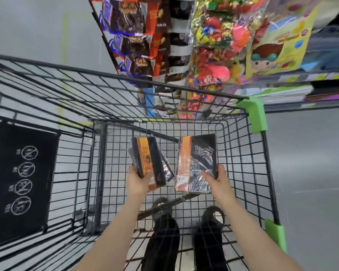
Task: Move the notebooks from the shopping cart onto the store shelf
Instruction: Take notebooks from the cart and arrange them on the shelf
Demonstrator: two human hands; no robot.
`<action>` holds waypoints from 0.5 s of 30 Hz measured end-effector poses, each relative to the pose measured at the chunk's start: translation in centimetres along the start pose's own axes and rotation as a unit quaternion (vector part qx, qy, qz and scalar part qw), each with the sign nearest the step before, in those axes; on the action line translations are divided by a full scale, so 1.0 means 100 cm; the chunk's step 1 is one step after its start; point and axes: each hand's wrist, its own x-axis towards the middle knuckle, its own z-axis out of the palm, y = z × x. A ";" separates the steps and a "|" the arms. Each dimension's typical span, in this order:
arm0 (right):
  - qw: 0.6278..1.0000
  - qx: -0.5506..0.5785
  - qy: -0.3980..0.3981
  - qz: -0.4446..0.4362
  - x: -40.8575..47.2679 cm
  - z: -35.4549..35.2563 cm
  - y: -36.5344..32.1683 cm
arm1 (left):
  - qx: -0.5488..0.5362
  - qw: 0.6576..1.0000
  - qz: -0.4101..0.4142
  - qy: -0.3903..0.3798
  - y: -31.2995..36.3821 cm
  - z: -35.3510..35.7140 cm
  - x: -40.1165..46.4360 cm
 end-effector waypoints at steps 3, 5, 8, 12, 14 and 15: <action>1.000 -0.019 -0.015 -0.011 -0.027 -0.011 -0.026 | 0.006 0.999 0.018 -0.035 0.021 -0.024 -0.023; 0.999 -0.036 -0.018 -0.025 -0.047 -0.023 -0.043 | -0.003 0.999 0.021 -0.046 0.037 -0.038 -0.041; 0.997 -0.063 -0.022 -0.047 -0.071 -0.045 -0.069 | 0.010 0.997 0.069 -0.044 0.065 -0.051 -0.073; 0.993 -0.086 -0.032 -0.080 -0.094 -0.087 -0.103 | 0.020 0.990 0.128 -0.049 0.104 -0.054 -0.116; 0.991 -0.083 -0.034 -0.095 -0.099 -0.113 -0.113 | 0.030 0.988 0.141 -0.047 0.123 -0.044 -0.137; 0.992 -0.074 -0.034 -0.101 -0.099 -0.129 -0.117 | 0.032 0.987 0.150 -0.042 0.134 -0.037 -0.149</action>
